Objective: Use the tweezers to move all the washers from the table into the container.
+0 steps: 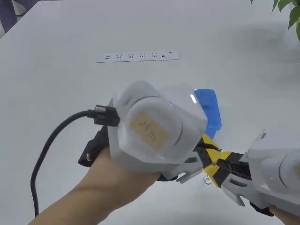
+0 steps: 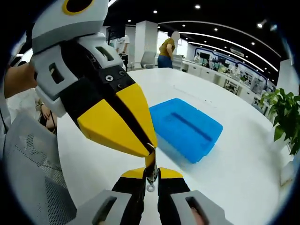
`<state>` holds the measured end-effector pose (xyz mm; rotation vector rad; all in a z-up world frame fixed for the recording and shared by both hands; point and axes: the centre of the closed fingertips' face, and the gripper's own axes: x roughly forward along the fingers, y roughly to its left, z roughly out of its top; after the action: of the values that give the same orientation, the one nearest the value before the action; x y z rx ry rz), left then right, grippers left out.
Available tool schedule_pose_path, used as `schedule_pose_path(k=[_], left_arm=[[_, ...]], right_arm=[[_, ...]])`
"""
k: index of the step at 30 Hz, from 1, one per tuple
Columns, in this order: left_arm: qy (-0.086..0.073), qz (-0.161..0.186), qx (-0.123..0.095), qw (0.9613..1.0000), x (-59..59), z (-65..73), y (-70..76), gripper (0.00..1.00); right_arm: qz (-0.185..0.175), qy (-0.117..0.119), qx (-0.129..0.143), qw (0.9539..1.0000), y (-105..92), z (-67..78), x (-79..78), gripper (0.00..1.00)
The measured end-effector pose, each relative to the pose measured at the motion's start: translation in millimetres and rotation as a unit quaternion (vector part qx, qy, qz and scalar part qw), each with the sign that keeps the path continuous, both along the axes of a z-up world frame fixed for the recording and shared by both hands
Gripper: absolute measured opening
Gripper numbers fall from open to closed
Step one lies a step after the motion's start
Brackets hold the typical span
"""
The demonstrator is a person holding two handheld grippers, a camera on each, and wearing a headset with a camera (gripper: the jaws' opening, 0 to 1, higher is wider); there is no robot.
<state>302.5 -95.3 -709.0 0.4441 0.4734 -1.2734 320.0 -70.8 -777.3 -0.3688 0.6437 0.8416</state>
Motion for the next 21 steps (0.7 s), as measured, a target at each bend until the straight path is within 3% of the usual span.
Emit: schedule_pose_path(k=[3, 6, 9, 21], left_arm=[[0.000, 0.001, 0.004, 1.0000, -0.7, -2.0, 0.6, 0.00], [0.001, 0.004, 0.002, 1.0000, -0.4, -1.4, 0.9, 0.00], [0.004, 0.006, 0.005, 1.0000, -1.0, -3.7, 1.7, 0.00], [0.007, 0.017, -0.001, 0.9998, -1.7, -4.6, 2.8, 0.00]], right_arm=[[-0.002, 0.006, 0.005, 1.0000, 0.6, -1.6, -0.6, 0.05], [0.003, -0.008, -0.005, 1.0000, 0.4, -0.8, 0.3, 0.05], [0.005, 0.006, 0.000, 1.0000, 1.3, -3.7, -1.2, 0.05], [0.013, 0.002, -0.011, 0.9999, -1.7, -4.6, -1.9, 0.05]])
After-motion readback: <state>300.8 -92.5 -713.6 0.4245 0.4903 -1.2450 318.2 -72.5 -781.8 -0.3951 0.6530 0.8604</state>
